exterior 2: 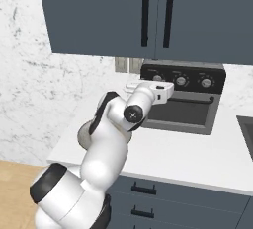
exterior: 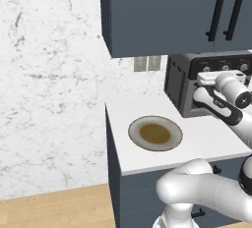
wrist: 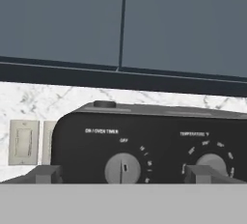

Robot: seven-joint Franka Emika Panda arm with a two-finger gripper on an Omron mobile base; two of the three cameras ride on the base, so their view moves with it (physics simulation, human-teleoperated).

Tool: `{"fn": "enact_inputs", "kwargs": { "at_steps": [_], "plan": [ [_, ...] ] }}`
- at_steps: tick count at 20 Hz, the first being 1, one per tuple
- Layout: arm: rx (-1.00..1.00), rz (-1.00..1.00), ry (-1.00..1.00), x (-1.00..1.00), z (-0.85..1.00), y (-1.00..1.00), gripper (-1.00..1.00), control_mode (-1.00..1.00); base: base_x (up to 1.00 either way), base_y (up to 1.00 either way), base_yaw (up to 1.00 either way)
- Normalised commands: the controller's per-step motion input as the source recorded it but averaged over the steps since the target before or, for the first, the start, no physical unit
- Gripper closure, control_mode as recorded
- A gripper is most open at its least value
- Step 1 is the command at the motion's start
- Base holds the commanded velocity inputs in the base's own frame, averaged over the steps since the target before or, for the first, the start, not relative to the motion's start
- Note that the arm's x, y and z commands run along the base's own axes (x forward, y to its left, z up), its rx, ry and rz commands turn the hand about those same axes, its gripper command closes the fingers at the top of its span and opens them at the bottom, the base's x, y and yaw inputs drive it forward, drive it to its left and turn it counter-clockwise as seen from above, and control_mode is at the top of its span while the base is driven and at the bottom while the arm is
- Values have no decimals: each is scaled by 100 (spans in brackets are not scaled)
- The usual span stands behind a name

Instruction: Pick up the kebab skewer and baguette bread, and place them inside the toaster oven. Close the toaster oven door and start by setting the timer.

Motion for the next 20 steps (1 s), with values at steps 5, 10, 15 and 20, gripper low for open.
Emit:
{"fn": "enact_inputs", "kwargs": {
  "at_steps": [5,10,15,20],
  "plan": [
    [0,1,-1,9,-10,0,-100,-100,0,0,0],
    [0,1,-1,19,-2,0,-100,-100,0,0,0],
    [0,1,-1,15,-1,0,-100,-100,0,0,0],
    [0,0,-2,2,-8,0,-100,-100,0,0,0]
  ]
}}
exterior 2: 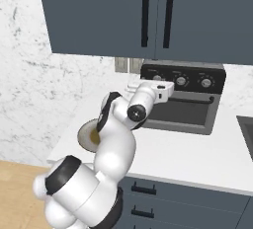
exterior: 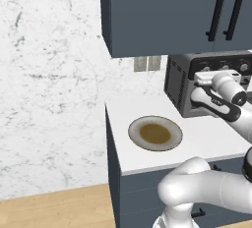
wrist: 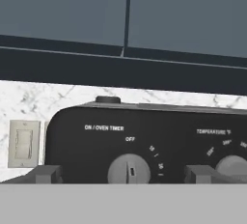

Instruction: Pick up the kebab skewer and baguette bread, and place them inside the toaster oven. Close the toaster oven door and start by setting the timer.

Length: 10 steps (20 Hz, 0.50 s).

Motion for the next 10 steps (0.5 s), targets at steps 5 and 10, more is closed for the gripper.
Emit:
{"fn": "enact_inputs", "kwargs": {
  "at_steps": [5,10],
  "plan": [
    [0,0,-2,5,-12,0,-100,-100,0,0,0],
    [0,0,0,26,0,0,-100,-100,0,0,0]
  ]
}}
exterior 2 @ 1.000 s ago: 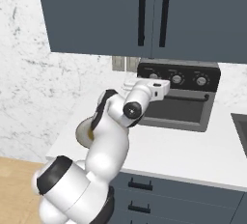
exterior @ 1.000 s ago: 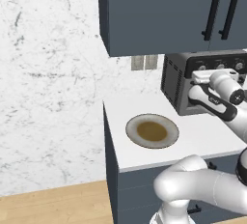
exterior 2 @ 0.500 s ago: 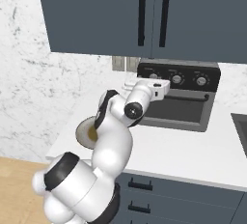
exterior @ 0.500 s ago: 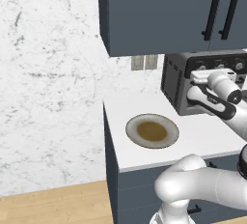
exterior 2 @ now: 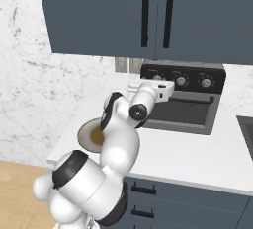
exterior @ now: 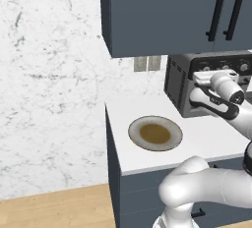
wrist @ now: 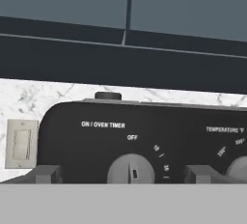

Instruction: Pick up the kebab skewer and baguette bread, and place them inside the toaster oven. Close the toaster oven door and start by setting the timer.

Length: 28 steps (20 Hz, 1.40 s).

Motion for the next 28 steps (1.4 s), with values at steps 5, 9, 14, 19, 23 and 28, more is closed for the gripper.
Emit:
{"fn": "enact_inputs", "kwargs": {
  "at_steps": [5,9,14,19,23,28],
  "plan": [
    [0,0,0,19,-8,0,-100,-100,0,0,0],
    [0,0,-2,9,-11,0,-100,-100,0,0,0],
    [0,0,-3,12,-6,-1,-100,-100,0,0,0],
    [0,0,-2,20,0,-11,-100,-100,0,0,0],
    [0,0,-1,6,-1,-22,-100,-100,0,0,0],
    [0,0,0,2,-8,-24,-100,-100,0,0,0]
  ]
}}
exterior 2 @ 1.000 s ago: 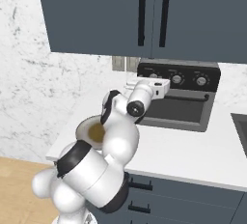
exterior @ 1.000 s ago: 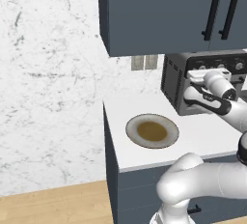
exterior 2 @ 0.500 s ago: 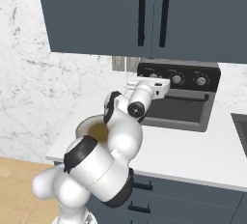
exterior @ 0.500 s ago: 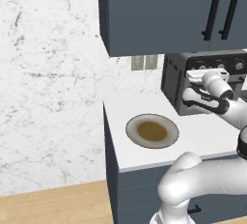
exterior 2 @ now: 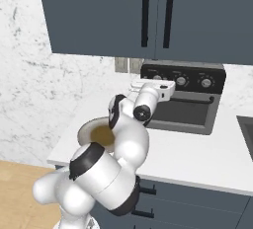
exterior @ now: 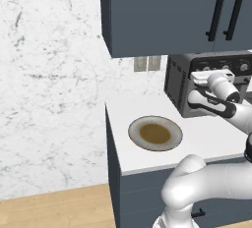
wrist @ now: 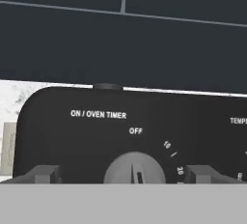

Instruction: Pick up the kebab skewer and baguette bread, and place them inside the toaster oven. Close the toaster oven door and start by setting the timer.

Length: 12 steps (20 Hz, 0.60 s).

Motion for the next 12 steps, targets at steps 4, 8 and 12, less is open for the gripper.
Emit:
{"fn": "enact_inputs", "kwargs": {
  "at_steps": [4,8,12],
  "plan": [
    [0,0,-2,0,-3,-20,-100,-100,0,0,0],
    [0,0,-2,0,-2,-18,-100,-100,0,0,0],
    [0,0,-2,0,-3,-19,-100,-100,0,0,0]
  ]
}}
